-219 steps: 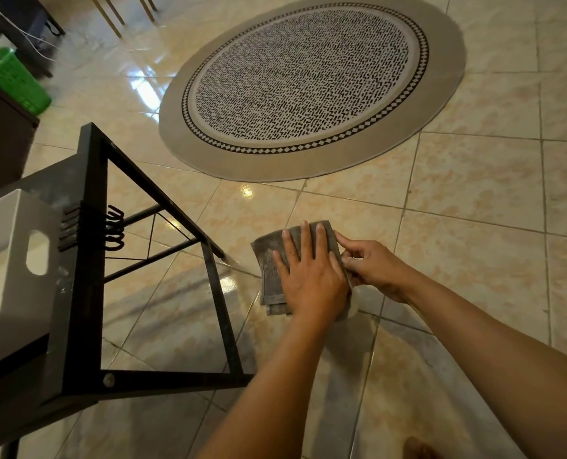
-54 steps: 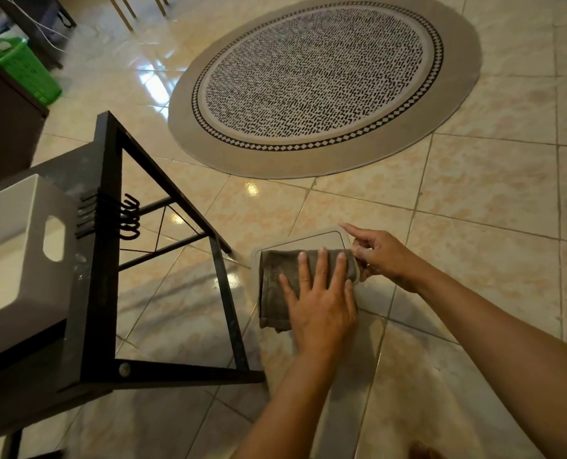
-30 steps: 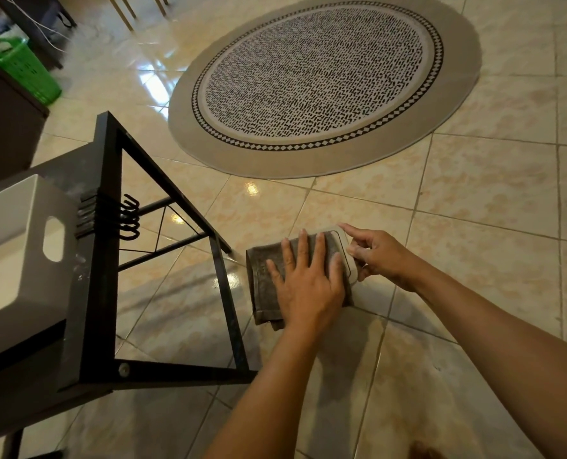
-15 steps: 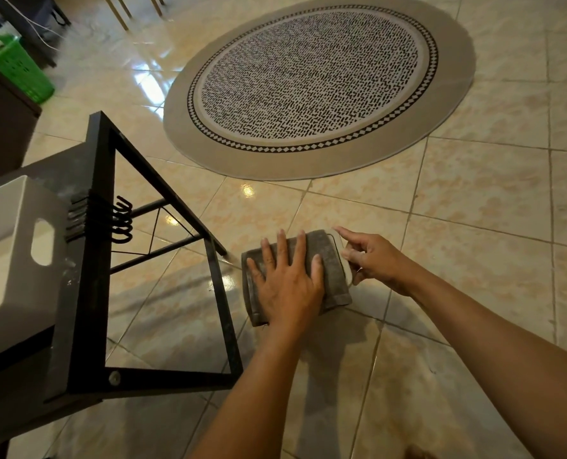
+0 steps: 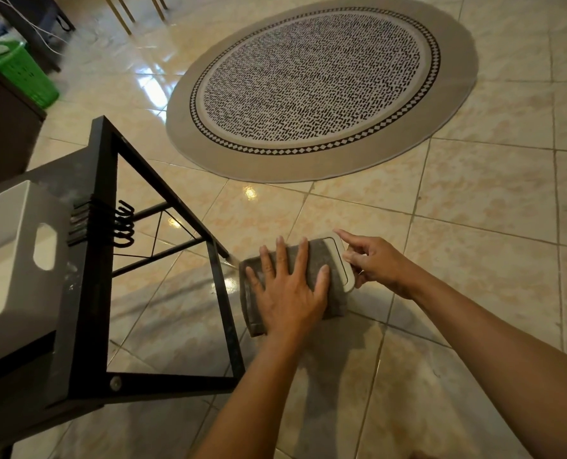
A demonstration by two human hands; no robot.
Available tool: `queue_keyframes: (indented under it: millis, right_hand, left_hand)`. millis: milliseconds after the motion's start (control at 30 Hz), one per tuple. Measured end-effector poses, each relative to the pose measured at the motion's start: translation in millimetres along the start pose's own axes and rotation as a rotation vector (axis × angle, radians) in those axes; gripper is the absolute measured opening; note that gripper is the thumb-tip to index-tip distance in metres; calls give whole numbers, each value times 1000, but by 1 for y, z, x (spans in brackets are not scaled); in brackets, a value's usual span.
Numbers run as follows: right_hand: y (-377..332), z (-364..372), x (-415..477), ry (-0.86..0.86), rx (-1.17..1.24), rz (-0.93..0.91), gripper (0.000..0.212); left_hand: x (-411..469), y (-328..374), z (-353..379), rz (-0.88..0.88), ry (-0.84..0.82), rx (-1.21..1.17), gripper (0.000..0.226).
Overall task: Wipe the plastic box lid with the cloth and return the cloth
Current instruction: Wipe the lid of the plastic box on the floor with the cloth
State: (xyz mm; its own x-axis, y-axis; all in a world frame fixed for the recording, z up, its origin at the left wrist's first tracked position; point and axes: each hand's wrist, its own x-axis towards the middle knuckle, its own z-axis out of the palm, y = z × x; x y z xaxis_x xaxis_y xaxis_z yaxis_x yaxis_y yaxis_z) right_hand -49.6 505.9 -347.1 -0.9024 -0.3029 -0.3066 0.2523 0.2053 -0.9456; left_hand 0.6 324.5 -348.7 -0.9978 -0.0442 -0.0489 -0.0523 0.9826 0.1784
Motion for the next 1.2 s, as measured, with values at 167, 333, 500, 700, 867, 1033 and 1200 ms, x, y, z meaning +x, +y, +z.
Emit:
queue_keyframes:
  millis: [167, 333, 500, 700, 867, 1033, 1200]
  right_hand:
    - [1, -1, 0, -9, 6, -2, 48]
    - [0, 1, 2, 16, -8, 1, 50]
    - [1, 2, 2, 11, -4, -8, 50]
    - [-1, 2, 3, 9, -57, -21, 50]
    - [1, 4, 3, 26, -44, 0, 51]
    - [0, 4, 4, 24, -61, 1, 50]
    - [-5, 4, 2, 12, -78, -7, 48]
  left_hand:
    - [10, 25, 6, 82, -15, 13, 68]
    - [30, -4, -3, -21, -33, 4, 67]
    - [-1, -9, 3, 4, 8, -4, 66]
    - [31, 15, -3, 84, -58, -1, 63]
    - [37, -28, -13, -79, -58, -28, 64]
    - [-7, -17, -2, -30, 6, -1, 64]
    - [11, 24, 7, 45, -18, -29, 62]
